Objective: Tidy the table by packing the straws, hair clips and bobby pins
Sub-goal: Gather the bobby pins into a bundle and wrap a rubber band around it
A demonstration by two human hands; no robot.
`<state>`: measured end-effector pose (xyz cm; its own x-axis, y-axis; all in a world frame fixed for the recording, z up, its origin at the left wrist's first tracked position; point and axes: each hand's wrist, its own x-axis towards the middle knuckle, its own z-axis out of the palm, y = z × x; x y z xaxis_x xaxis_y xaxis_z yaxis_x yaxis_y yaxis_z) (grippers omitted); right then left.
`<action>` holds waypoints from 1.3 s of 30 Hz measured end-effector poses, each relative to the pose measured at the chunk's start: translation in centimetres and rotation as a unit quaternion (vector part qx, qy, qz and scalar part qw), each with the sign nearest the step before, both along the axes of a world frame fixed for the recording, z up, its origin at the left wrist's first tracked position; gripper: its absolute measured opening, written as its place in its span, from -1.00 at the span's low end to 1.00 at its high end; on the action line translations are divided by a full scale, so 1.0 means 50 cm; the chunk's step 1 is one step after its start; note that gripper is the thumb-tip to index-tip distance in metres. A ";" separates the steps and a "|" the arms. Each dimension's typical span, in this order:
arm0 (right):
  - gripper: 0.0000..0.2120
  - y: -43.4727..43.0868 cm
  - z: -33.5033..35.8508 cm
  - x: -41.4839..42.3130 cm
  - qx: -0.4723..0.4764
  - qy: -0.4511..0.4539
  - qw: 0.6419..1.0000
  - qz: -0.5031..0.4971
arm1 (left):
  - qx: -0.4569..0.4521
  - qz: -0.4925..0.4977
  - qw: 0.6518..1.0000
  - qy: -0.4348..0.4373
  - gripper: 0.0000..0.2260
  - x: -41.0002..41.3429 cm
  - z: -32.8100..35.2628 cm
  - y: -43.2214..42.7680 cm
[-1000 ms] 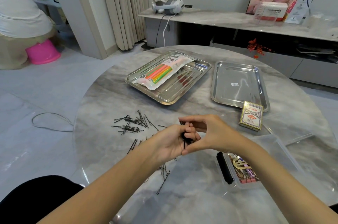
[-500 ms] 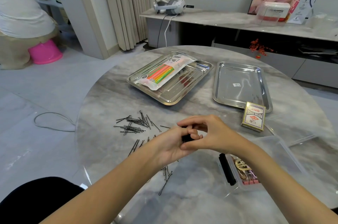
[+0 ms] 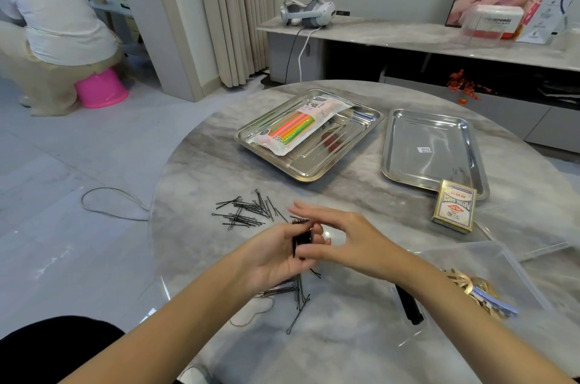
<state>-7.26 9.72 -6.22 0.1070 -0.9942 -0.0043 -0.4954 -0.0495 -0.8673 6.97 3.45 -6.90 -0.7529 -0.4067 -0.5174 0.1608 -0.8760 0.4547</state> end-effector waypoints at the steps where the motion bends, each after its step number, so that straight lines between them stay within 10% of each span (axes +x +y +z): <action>1: -0.51 -0.001 0.001 0.009 0.000 -0.009 1.000 0.000 | 0.011 0.019 1.000 0.003 -0.83 0.013 -0.001 -0.006; 9: -0.49 -0.022 -0.032 0.049 0.102 0.247 0.959 -0.088 | 0.022 0.096 0.995 -0.007 -0.73 0.098 -0.039 -0.059; 25: 0.09 -0.083 -0.111 0.131 0.103 0.302 0.942 -0.106 | 0.085 0.244 0.966 -0.025 -0.49 0.184 -0.101 -0.106; 39: -0.87 -0.119 -0.108 0.121 0.107 0.215 0.935 -0.262 | 0.072 0.233 0.969 -0.048 -0.50 0.167 -0.101 -0.102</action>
<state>-1.22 3.78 -11.63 -0.4523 -0.8810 -0.1389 -0.7082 0.4495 -0.5445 15.34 -1.63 -11.94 -0.4507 -0.6094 -0.6523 0.5165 -0.7740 0.3662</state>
